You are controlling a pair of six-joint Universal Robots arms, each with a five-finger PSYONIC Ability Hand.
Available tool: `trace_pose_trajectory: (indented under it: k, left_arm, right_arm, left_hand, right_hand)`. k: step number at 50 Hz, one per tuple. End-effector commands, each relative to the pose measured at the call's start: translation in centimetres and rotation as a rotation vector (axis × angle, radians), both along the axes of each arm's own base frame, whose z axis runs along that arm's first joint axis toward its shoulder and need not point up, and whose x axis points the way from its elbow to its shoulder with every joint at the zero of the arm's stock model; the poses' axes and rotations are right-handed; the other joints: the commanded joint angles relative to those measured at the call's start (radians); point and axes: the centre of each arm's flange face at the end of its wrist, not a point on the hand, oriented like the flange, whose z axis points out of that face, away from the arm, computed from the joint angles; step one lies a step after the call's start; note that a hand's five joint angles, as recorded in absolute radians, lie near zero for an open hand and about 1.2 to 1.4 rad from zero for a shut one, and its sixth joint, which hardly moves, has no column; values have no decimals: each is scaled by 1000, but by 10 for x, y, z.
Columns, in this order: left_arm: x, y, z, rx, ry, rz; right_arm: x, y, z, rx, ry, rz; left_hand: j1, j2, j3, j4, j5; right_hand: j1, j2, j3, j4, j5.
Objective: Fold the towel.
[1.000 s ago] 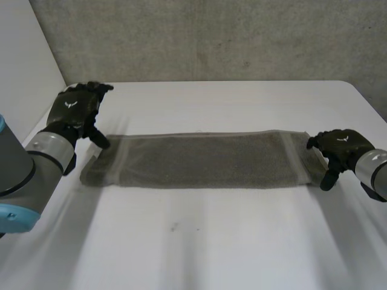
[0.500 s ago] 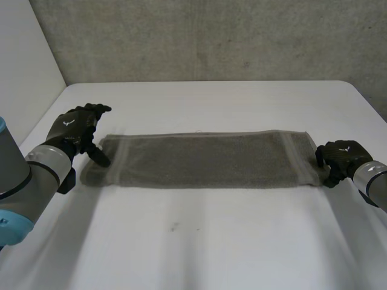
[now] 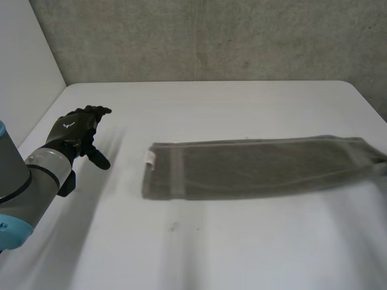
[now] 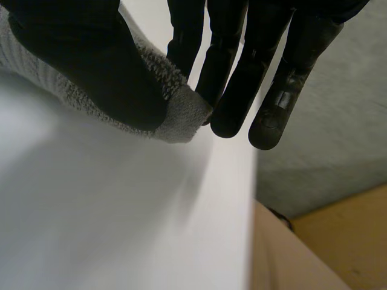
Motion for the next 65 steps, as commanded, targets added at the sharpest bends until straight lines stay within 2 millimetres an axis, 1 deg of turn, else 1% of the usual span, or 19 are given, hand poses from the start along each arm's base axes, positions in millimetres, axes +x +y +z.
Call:
trace_pose_trajectory:
  k: [1, 5, 7, 10, 13, 14, 16, 18, 22, 24, 29, 33, 37, 41, 47, 57, 60, 63, 65]
  left_arm:
    - [1, -1, 1, -2, 0, 4]
    - [1, -1, 1, -2, 0, 4]
    - [1, -1, 1, -2, 0, 4]
    - [1, -1, 1, -2, 0, 5]
    - [1, -1, 1, -2, 0, 5]
    - [1, 0, 1, -2, 0, 4]
    - [1, 0, 1, -2, 0, 4]
    - [1, 0, 1, -2, 0, 4]
    - [1, -1, 1, -2, 0, 5]
    - [1, -1, 0, 0, 0, 5]
    - [1, 0, 0, 1, -1, 2]
    - [0, 2, -2, 6, -1, -1]
    - [-2, 2, -1, 2, -2, -7]
    - [-4, 1, 1, -13, 1, -10]
    - [-15, 0, 12, -59, 13, -42]
    - [-66, 16, 14, -84, 23, -187]
    - [-77, 21, 13, -83, 25, -217]
    - [-81, 25, 12, -84, 22, -219]
    - [-81, 27, 12, -80, 19, -210]
  right_arm:
    - [-4, -8, 45, -121, 19, -27]
    - [42, -1, 77, -218, -38, 69]
    - [96, 13, 97, -270, -101, 201]
    - [123, 22, 102, -286, -118, 271]
    - [216, 67, 105, -329, -160, 534]
    - [216, 67, 105, -329, -160, 535]
    - [240, 81, 102, -339, -177, 605]
    - [291, 112, 78, -319, -199, 750]
    - [327, 139, 49, -261, -208, 852]
    - [347, 159, 13, -177, -196, 915]
    - [358, 178, -25, -91, -161, 966]
    - [359, 182, -27, -84, -157, 970]
    - [354, 179, 6, -135, -216, 936]
    - [345, 178, 37, -157, -313, 897]
    - [283, 141, 66, -108, -442, 683]
    - [199, 135, 10, 159, -368, 449]
    - [189, 134, 2, 163, -335, 435]
    - [175, 131, -11, 136, -248, 428]
    - [167, 121, -21, 95, -193, 426]
  left_hand:
    - [-2, 9, 8, 7, -21]
    - [-2, 9, 8, 7, -21]
    - [-2, 9, 8, 7, -21]
    - [-2, 9, 8, 7, -21]
    - [-2, 9, 8, 7, -21]
    - [-2, 9, 8, 7, -21]
    - [-2, 9, 8, 7, -21]
    - [-2, 9, 8, 7, -21]
    - [-2, 9, 8, 7, -21]
    - [-2, 9, 8, 7, -21]
    - [-2, 9, 8, 7, -21]
    - [-2, 9, 8, 7, -21]
    - [-2, 9, 8, 7, -21]
    - [-2, 9, 8, 7, -21]
    - [-2, 9, 8, 7, -21]
    - [-2, 9, 8, 7, -21]
    - [-2, 9, 8, 7, -21]
    - [-2, 9, 8, 7, -21]
    - [-2, 9, 8, 7, -21]
  right_hand:
    - [444, 224, 213, 202, 254]
    - [444, 224, 213, 202, 254]
    - [444, 224, 213, 202, 254]
    - [444, 224, 213, 202, 254]
    - [444, 224, 213, 202, 254]
    - [444, 224, 213, 202, 254]
    - [444, 224, 213, 202, 254]
    - [444, 224, 213, 202, 254]
    - [444, 224, 213, 202, 254]
    - [444, 224, 213, 202, 254]
    - [444, 224, 213, 202, 254]
    - [-118, -338, -349, -361, -308]
    - [-777, -997, -1008, -1020, -967]
    - [-777, -997, -1008, -1020, -967]
    - [-777, -997, -1008, -1020, -967]
    - [-777, -997, -1008, -1020, -967]
    - [-773, -993, -1004, -1015, -963]
    - [-573, -793, -804, -816, -763]
    - [-83, -303, -314, -325, -273]
